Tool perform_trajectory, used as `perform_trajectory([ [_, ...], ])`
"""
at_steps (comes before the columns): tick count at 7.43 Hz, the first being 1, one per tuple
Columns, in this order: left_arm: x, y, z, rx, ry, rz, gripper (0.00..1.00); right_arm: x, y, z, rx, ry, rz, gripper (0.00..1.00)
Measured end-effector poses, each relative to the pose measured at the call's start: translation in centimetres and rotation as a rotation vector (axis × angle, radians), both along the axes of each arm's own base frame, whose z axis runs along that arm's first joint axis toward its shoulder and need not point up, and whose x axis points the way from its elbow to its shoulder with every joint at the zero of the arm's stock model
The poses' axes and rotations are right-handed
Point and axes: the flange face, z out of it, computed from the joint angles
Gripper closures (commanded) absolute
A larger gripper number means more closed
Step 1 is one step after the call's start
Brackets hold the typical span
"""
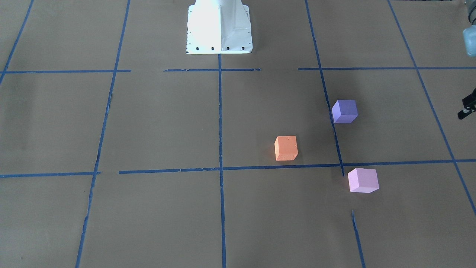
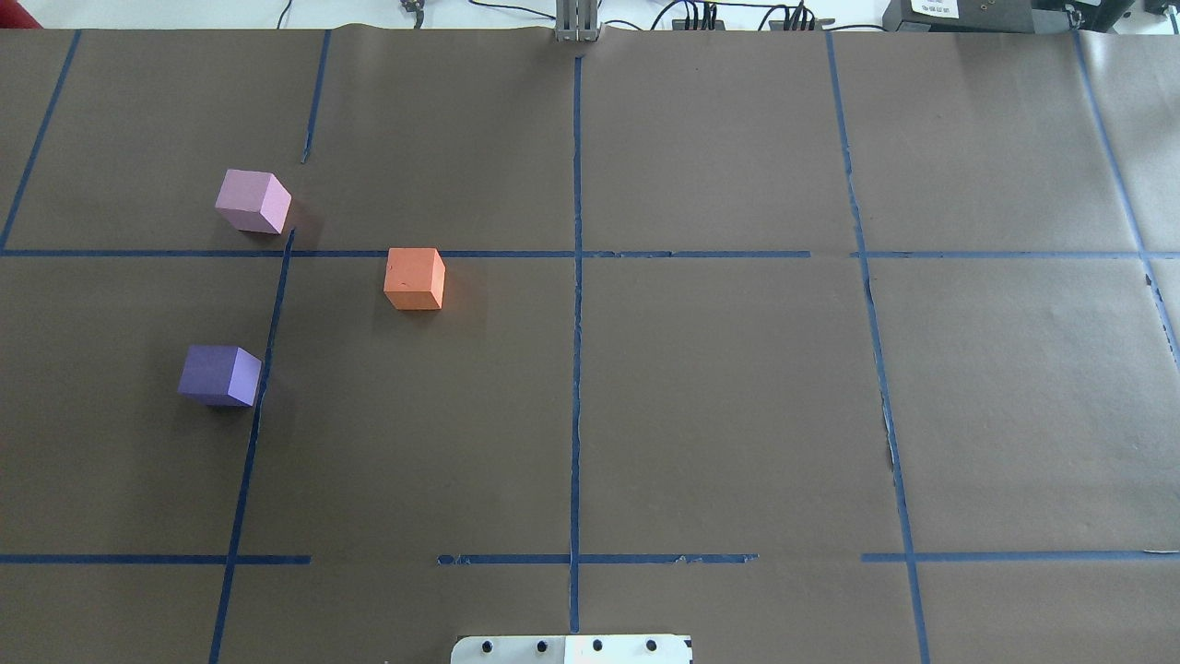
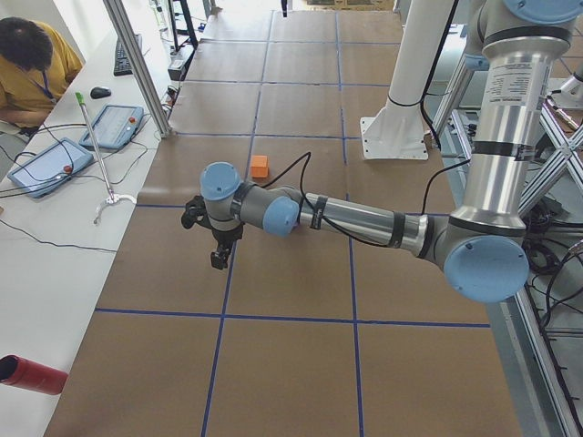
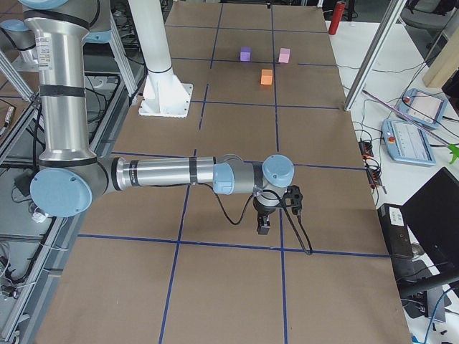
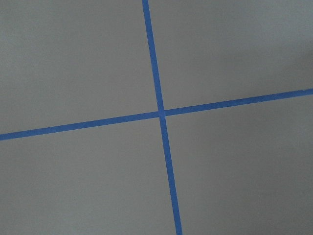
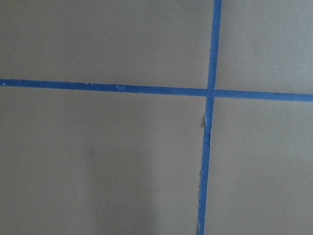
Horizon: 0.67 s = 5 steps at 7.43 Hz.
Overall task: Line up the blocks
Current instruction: 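Reach the left gripper down over the orange cube and grasp it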
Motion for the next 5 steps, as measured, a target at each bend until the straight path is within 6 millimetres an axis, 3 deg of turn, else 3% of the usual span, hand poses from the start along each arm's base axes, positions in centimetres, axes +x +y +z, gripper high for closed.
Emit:
perform_trajectory([
  [1,4.8,-1.4,-4.3,-0.01,0.04,-0.016,0.0,0.0,0.0,0.0,0.0,0.0,0.0,0.0],
  [3,16.9,-2.7,-14.0,-0.035,0.11,-0.031,0.0,0.0,0.0,0.0,0.0,0.0,0.0,0.0],
  [4,23.0,-2.1,-18.0,-0.035,0.107,-0.057,0.0,0.0,0.0,0.0,0.0,0.0,0.0,0.0],
  [5,27.9,-1.5,-20.6,-0.054,0.104,-0.094,0.0,0.0,0.0,0.0,0.0,0.0,0.0,0.0],
])
